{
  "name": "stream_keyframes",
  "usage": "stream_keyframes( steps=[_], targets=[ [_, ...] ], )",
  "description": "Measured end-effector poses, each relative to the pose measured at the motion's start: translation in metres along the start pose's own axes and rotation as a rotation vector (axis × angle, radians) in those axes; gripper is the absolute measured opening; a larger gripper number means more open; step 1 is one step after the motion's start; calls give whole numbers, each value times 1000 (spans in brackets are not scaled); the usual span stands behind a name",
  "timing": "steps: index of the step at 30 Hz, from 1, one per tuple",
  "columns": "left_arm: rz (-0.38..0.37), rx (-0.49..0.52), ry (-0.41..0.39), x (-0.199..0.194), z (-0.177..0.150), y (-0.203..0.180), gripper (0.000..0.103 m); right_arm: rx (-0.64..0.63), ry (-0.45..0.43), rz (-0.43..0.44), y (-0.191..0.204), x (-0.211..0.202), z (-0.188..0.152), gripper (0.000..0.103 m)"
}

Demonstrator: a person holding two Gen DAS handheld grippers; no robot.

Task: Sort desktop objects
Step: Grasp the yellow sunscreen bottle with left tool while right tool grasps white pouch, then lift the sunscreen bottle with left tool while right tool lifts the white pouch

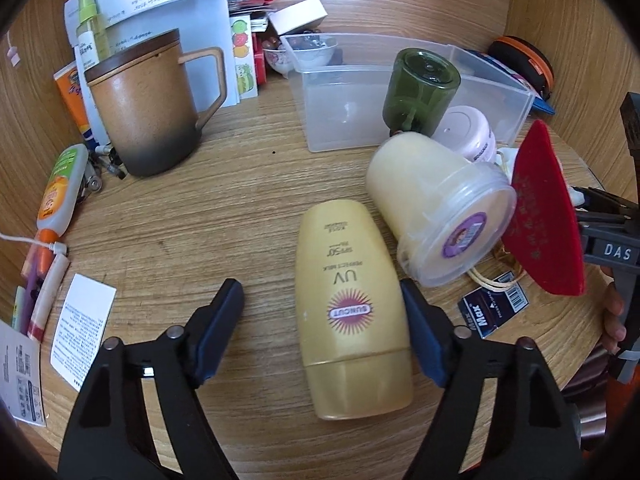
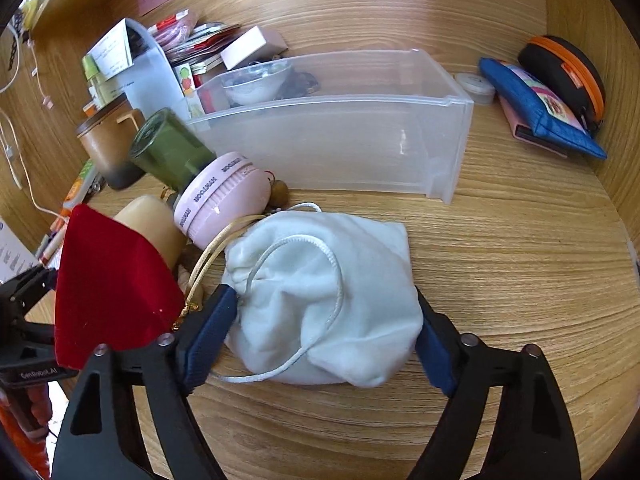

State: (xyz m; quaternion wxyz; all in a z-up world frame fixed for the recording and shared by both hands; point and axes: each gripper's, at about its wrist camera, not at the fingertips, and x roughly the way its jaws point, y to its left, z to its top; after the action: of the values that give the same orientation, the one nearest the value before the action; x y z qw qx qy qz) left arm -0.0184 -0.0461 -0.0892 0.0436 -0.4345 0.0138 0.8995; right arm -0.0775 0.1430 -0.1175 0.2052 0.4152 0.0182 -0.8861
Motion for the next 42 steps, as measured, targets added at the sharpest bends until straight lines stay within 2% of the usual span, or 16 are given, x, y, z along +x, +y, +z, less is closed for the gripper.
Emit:
stream_keyframes(
  steps=[2,5,6,7,9,12,16,22,42],
  targets=[
    [-6,4,-5,1,1,-1,72,-6,-2,8,0,0,-1,70],
    [-19,19,-13,2,3,-2,61,-6,-5,27,1,-2,-1,53],
    [-30,25,-15,2,4,-4,52,-3,-6,37,0,-3,-1,49],
    [-35,28,-17,2,5,-4,48,-4,-8,41,1,-3,-1,47],
    [-31,39,-21,3,6,-7,48,7,-15,47,-2,-6,-1,31],
    [-41,31,-21,2,6,-5,48,56,-15,94,-12,-9,0,27],
    [-58,-6,-20,-1,4,1,48,59,-39,82,-13,-18,-2,24],
    [-43,-43,-54,-13,2,5,48,56,-95,51,-16,-41,-1,20],
    [-62,-56,-203,-62,23,1,48,81,-262,-8,-32,-106,10,18]
  ],
)
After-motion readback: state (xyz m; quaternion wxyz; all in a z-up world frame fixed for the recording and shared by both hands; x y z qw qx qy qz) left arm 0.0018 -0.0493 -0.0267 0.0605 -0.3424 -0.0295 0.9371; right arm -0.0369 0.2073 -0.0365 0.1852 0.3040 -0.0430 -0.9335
